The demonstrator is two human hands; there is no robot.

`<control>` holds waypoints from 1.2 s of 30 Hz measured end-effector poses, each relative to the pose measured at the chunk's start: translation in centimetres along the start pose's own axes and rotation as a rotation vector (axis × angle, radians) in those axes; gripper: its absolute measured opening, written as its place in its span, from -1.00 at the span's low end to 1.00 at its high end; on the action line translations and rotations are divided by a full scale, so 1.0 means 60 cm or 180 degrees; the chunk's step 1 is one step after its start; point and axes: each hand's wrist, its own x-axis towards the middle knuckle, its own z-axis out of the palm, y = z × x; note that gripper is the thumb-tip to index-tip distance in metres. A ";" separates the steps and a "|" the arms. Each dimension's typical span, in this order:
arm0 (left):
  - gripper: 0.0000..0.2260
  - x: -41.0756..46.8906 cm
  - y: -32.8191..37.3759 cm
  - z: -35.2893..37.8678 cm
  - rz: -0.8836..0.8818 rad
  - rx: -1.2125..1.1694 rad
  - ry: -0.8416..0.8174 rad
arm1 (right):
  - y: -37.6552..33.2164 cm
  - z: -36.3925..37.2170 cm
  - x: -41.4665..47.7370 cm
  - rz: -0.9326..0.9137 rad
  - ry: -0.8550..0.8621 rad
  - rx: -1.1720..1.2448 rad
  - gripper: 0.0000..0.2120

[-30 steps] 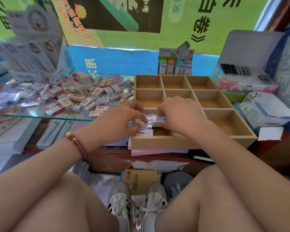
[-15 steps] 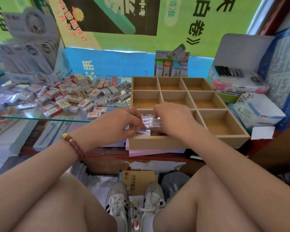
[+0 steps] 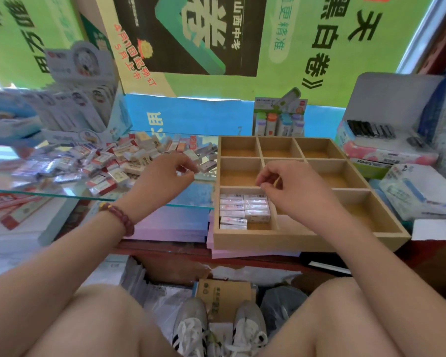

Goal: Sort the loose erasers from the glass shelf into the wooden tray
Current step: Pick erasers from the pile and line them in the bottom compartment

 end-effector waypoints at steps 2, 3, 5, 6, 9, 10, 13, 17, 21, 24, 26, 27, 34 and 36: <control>-0.93 0.028 -0.010 0.007 -0.0110 0.0296 -0.0184 | -0.009 0.006 0.009 -0.0030 -0.0018 -0.0019 -0.87; -0.90 0.042 -0.013 0.014 -0.0027 0.0617 -0.0309 | -0.014 0.008 0.013 -0.0035 -0.0024 -0.0015 -0.88; -0.65 0.073 -0.021 0.031 0.0295 0.1567 -0.0567 | -0.023 0.012 0.021 -0.0050 -0.0053 -0.0032 -0.88; -0.56 0.090 -0.027 0.040 0.0395 0.1881 -0.0616 | -0.025 0.014 0.024 -0.0065 -0.0069 -0.0052 -0.88; -0.48 0.130 -0.036 0.062 0.0326 0.1639 -0.0492 | -0.029 0.021 0.034 -0.0105 -0.0098 -0.0064 -0.89; -0.49 0.140 -0.037 0.069 0.0288 0.1409 -0.0416 | -0.028 0.023 0.037 -0.0117 -0.0091 -0.0063 -0.89; -0.56 0.157 -0.035 0.082 0.0264 0.1039 -0.0176 | -0.022 0.029 0.038 -0.0140 -0.0107 -0.0086 -0.89; -0.61 0.174 -0.049 0.096 0.0219 0.1150 -0.0107 | -0.010 0.029 0.040 -0.0112 -0.0122 -0.0078 -0.90; -0.58 0.188 -0.049 0.098 0.0134 0.1232 -0.0162 | 0.001 0.029 0.044 -0.0059 -0.0127 -0.0044 -0.92; -0.67 0.190 -0.058 0.096 0.0293 0.1471 -0.0104 | 0.006 0.031 0.049 -0.0050 -0.0142 -0.0075 -0.93; -0.69 0.188 -0.063 0.094 0.0301 0.1485 -0.0135 | 0.008 0.031 0.053 -0.0055 -0.0158 -0.0109 -0.94; -0.69 0.185 -0.064 0.093 0.0284 0.1472 -0.0175 | 0.008 0.031 0.053 -0.0059 -0.0164 -0.0111 -0.94; -0.64 0.157 -0.037 0.057 -0.0184 -0.0325 -0.0088 | 0.012 0.032 0.046 -0.0084 -0.0144 0.0052 -0.94; -0.63 0.133 -0.010 0.036 -0.0254 -0.0945 -0.0186 | 0.012 0.031 0.043 -0.0104 -0.0089 0.0230 -0.92</control>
